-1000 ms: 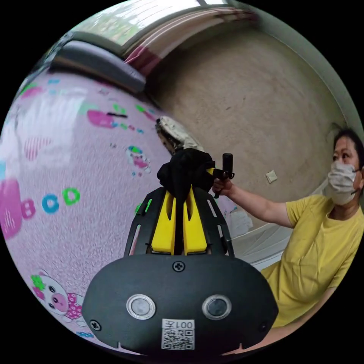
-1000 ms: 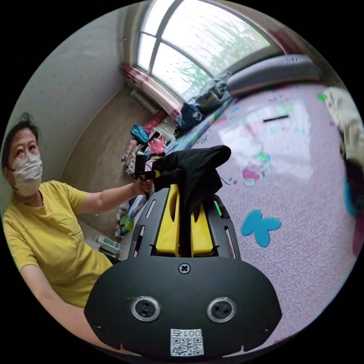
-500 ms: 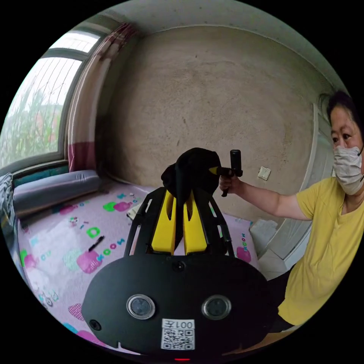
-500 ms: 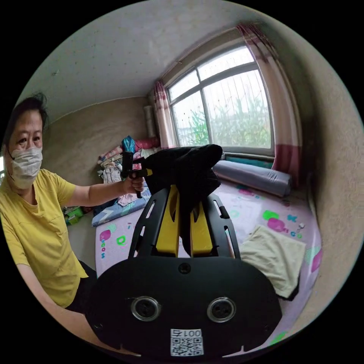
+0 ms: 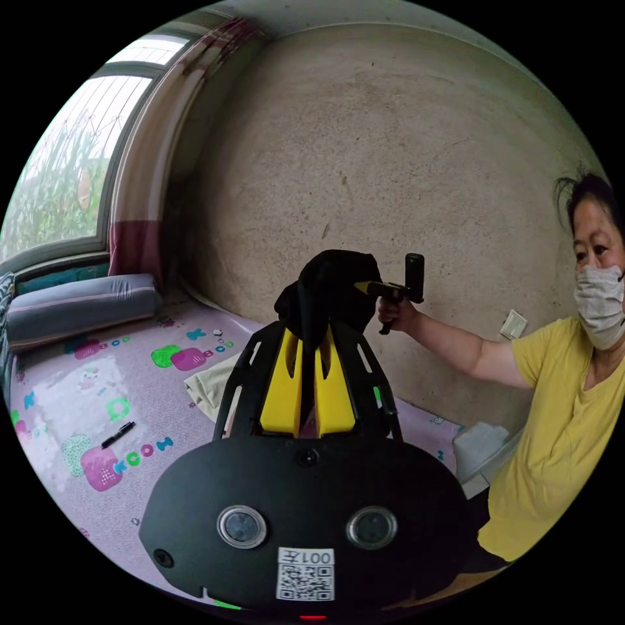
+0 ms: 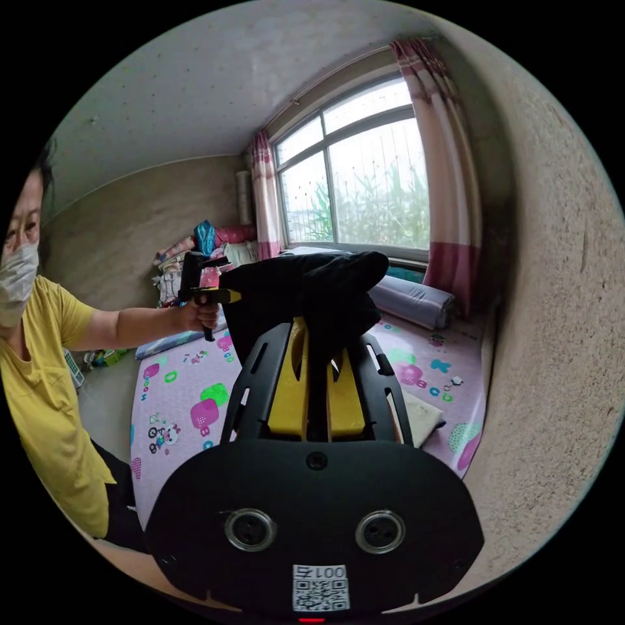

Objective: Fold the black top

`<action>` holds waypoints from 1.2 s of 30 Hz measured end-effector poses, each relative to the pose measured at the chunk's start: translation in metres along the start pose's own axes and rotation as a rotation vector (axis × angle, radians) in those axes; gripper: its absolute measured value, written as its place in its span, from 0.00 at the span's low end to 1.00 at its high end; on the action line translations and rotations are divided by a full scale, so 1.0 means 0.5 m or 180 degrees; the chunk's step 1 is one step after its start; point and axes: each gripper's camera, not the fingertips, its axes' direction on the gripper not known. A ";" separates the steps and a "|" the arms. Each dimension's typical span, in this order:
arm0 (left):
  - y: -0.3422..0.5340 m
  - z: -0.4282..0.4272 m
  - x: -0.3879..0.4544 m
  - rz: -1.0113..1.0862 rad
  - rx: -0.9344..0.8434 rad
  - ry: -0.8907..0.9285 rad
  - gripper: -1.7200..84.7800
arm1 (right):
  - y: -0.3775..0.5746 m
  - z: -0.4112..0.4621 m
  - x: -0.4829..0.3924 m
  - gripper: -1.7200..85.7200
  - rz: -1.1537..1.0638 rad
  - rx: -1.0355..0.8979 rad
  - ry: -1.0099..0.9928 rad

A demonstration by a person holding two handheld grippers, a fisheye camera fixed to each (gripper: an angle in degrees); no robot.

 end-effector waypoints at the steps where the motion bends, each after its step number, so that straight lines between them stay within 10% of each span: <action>1: -0.007 0.017 0.005 -0.0040 -0.0015 0.0004 0.01 | 0.004 -0.002 0.003 0.02 0.0010 -0.0005 0.0012; 12: -0.105 0.180 -0.007 0.0011 -0.0266 -0.0140 0.01 | -0.013 0.077 0.088 0.02 -0.0107 -0.0585 0.0677; 29: -0.214 0.452 -0.215 -0.1798 -0.0766 -0.1046 0.14 | -0.050 0.296 0.313 0.11 0.1567 -0.0770 0.1478; 36: -0.223 0.493 -0.127 -0.1182 -0.1013 -0.1043 0.13 | -0.027 0.315 0.198 0.13 0.0725 -0.1072 0.1120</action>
